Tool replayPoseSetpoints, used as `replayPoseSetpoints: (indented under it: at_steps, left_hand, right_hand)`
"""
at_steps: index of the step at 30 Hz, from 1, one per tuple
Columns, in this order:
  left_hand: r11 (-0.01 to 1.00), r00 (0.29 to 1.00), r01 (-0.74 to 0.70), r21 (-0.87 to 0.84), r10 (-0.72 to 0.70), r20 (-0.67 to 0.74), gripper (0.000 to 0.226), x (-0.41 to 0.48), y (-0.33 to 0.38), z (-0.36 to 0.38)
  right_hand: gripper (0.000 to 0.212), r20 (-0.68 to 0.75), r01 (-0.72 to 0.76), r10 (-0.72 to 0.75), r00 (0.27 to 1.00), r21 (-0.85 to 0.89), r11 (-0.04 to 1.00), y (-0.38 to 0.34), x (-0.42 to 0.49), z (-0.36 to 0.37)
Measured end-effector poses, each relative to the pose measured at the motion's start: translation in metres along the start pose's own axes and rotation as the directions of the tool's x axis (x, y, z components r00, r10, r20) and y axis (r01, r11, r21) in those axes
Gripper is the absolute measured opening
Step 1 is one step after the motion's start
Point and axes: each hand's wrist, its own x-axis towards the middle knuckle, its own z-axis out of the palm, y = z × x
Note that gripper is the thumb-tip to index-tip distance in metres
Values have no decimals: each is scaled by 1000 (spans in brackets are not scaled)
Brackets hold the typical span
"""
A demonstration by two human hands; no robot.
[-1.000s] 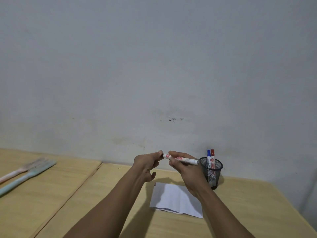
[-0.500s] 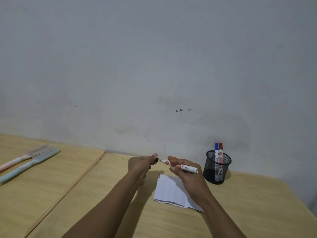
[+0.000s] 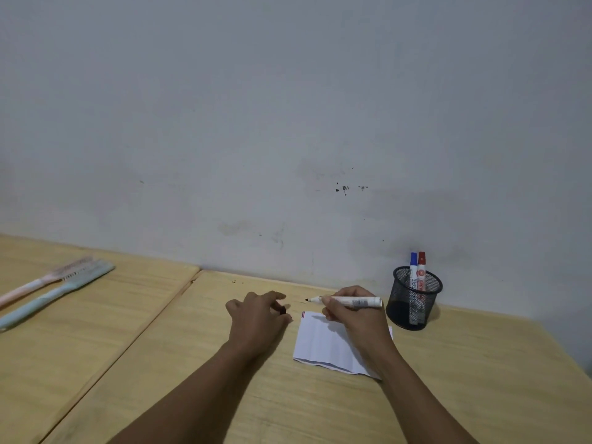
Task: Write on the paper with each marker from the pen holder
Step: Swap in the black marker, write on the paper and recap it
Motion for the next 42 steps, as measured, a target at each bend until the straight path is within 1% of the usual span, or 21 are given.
replayPoseSetpoints:
  at_steps: [2,4,5,7,9,11,14,17,19,23,26,31,36,42]
  left_hand:
    - [992,990,-100,78,107,-93,37,-8,-2,1]
    - [973,967,-195,123,212,-140,28,-21,2,-1]
    - [957,959,-245,154,263,-104,26,-28,6,-2]
    - [916,941,-337,219,337,38,34,-40,13,-4]
    - [884,922,-385,265,354,158,44,-43,13,-3]
    - [862,901,-426,276,376,217,41,-42,11,-1]
    - [827,876,-472,304,402,266,33,-43,9,2]
    - [837,878,-460,295,380,290,34,-44,8,3]
    - [848,871,-453,274,356,339,39,-40,6,2]
    - [856,837,-450,253,306,453,49,-35,4,-3]
    - [844,812,-466,265,289,507,53,-39,2,-5]
    - [857,792,-451,251,254,556,55,-42,3,-4]
    - [870,787,-435,230,244,566,54,-43,5,-6]
    - [874,790,-428,229,239,565,54,-43,7,-7]
  right_hand:
    - [23,-15,-21,21,1000,-2,1000,-1,8,6]
    - [28,4,-52,52,999,-12,999,-2,17,12]
    - [32,25,-75,75,997,-14,997,-2,21,16]
    - [36,76,-115,119,990,-54,992,2,28,21]
    - [29,113,-127,141,984,-124,984,10,33,21]
    - [19,119,-127,154,981,-205,970,19,37,18]
    - [13,98,-110,145,985,-301,947,29,38,14]
    - [17,78,-56,91,993,-371,927,37,39,11]
    - [21,93,-26,68,993,-389,921,42,41,11]
    - [24,107,2,47,993,-423,906,46,44,11]
    - [24,103,3,46,994,-436,900,48,45,13]
    - [25,95,6,43,994,-462,887,47,44,14]
    - [26,88,9,44,995,-526,850,47,43,15]
    - [23,68,-13,56,996,-514,857,47,44,16]
